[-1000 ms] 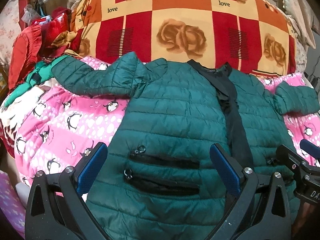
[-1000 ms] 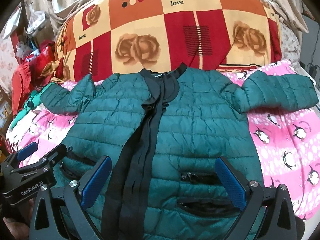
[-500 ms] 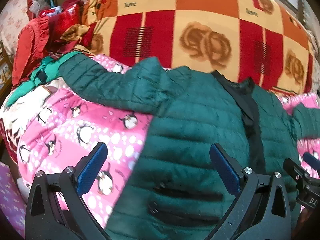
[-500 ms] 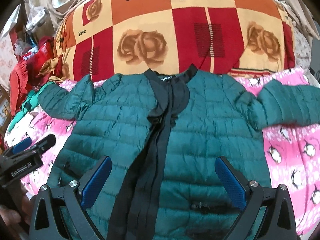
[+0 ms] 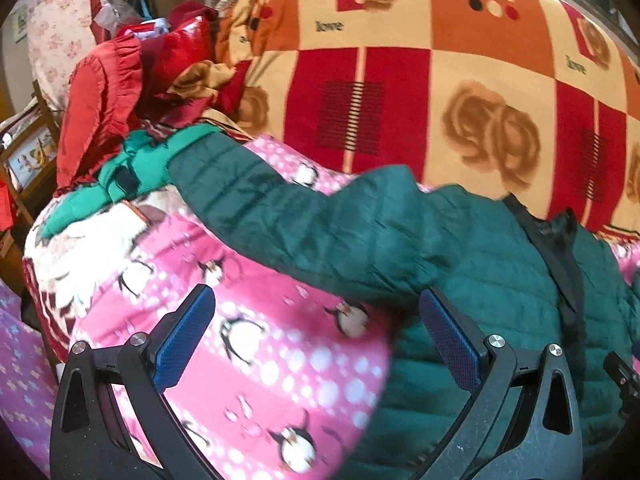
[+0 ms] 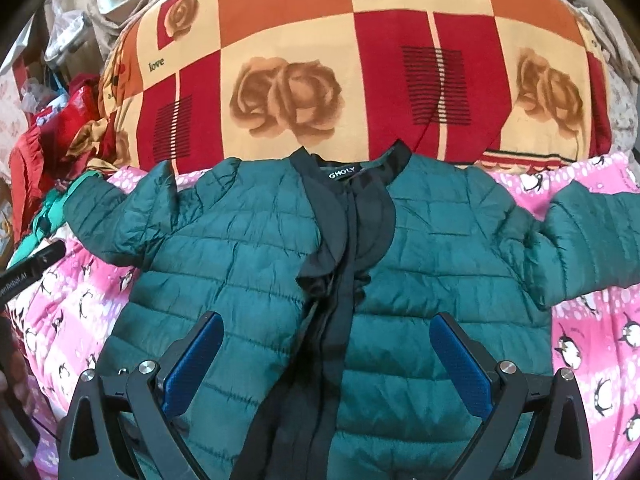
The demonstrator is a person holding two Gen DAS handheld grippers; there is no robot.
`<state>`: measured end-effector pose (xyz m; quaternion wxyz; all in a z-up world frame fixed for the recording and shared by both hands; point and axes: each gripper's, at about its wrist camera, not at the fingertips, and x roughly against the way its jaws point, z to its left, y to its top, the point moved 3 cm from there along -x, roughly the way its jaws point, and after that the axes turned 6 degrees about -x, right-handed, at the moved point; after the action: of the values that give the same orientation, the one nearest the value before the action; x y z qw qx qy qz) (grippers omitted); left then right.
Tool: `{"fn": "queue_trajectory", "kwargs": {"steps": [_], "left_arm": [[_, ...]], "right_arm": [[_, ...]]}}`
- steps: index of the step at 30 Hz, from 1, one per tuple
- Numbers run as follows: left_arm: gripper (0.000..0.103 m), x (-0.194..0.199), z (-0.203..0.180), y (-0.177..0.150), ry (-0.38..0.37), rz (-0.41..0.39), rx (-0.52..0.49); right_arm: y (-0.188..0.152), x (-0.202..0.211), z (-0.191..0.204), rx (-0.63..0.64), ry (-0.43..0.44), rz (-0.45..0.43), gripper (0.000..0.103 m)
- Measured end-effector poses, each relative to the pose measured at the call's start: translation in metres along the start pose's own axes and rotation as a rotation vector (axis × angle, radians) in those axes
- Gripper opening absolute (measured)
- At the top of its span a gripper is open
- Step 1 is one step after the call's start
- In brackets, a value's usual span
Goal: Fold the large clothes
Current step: 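Move the left gripper to the jacket sleeve cuff and close on it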
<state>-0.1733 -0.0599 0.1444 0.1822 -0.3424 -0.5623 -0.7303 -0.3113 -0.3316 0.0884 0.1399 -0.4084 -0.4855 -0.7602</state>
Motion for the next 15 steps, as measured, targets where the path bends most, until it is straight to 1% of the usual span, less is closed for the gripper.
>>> {"fn": "queue_trajectory", "kwargs": {"steps": [9, 15], "left_arm": [[0.102, -0.051, 0.059, 0.022, 0.102, 0.004, 0.08], [0.102, -0.083, 0.089, 0.034, 0.145, 0.005, 0.115]], "right_arm": [[0.007, -0.027, -0.005, 0.002, -0.017, 0.034, 0.103], [0.011, -0.044, -0.007, -0.001, -0.022, 0.055, 0.103]]}}
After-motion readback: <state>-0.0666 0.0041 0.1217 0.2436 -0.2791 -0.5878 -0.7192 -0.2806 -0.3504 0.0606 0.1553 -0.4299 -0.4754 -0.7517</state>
